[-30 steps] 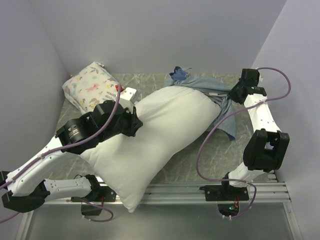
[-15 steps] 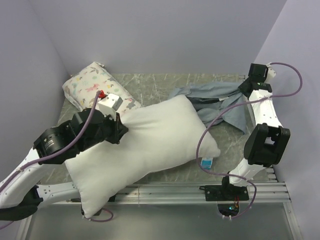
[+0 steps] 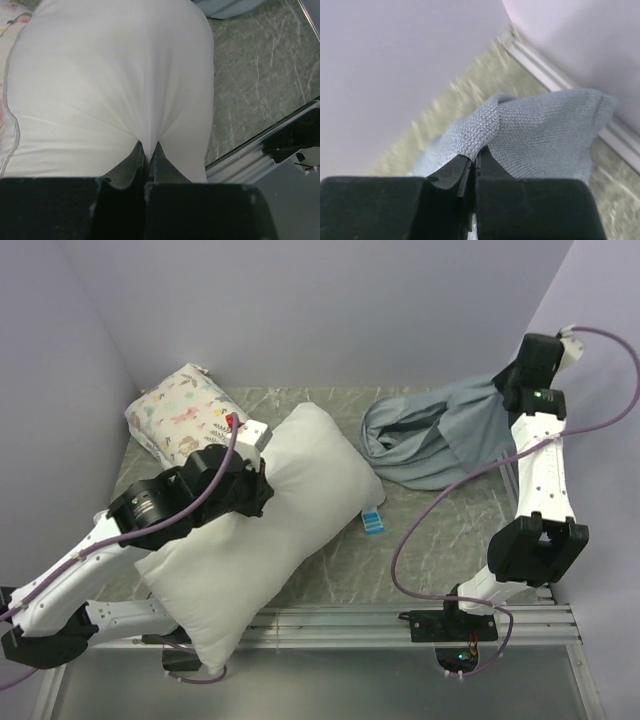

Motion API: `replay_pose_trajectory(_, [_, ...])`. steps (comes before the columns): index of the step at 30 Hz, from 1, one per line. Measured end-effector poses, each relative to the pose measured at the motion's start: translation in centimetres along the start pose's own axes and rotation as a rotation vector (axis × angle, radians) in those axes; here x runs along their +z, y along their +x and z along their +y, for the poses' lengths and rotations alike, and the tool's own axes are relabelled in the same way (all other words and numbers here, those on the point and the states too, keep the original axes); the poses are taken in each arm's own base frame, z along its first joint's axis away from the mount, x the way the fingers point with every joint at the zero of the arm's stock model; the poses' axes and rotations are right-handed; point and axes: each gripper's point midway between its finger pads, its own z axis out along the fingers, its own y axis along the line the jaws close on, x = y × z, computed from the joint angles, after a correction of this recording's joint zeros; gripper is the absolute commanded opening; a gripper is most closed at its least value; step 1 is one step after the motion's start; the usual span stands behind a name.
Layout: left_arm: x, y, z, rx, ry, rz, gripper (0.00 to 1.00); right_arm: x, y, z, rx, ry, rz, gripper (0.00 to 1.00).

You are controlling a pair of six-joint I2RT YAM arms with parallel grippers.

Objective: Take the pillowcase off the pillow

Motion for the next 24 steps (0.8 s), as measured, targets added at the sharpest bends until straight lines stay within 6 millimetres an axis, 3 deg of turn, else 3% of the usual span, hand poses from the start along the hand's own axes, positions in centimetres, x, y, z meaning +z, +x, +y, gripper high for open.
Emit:
replay_pose_trajectory(7, [4.7, -0.7, -2.3, -0.012, 0.007, 0.026, 0.00, -8.1, -10.3, 3.8, 0.079, -0.140, -0.224, 0.00])
replay_pose_trajectory(10, [7.3, -1.6, -3.5, -0.034, 0.003, 0.016, 0.00, -11.0, -12.7, 4.7, 0.100, -0.189, -0.287, 0.00])
replay_pose_trajectory(13, [9.9, -2.5, -4.5, -0.062, -0.005, -0.006, 0.00, -12.3, -12.7, 5.2, 0.100, -0.215, -0.297, 0.00])
replay_pose_trajectory(16, [11.7, -2.7, -4.8, -0.089, -0.014, -0.016, 0.00, -11.3, -9.7, 5.6, 0.072, -0.223, -0.253, 0.00])
replay_pose_trajectory(21, [13.1, -2.6, -3.2, -0.157, -0.047, -0.047, 0.00, -6.3, 2.9, 6.1, -0.061, -0.198, -0.023, 0.00])
replay_pose_trajectory(24, [13.6, -1.8, -1.5, -0.192, -0.079, -0.044, 0.00, -3.2, 10.3, 4.2, -0.130, -0.136, 0.112, 0.00])
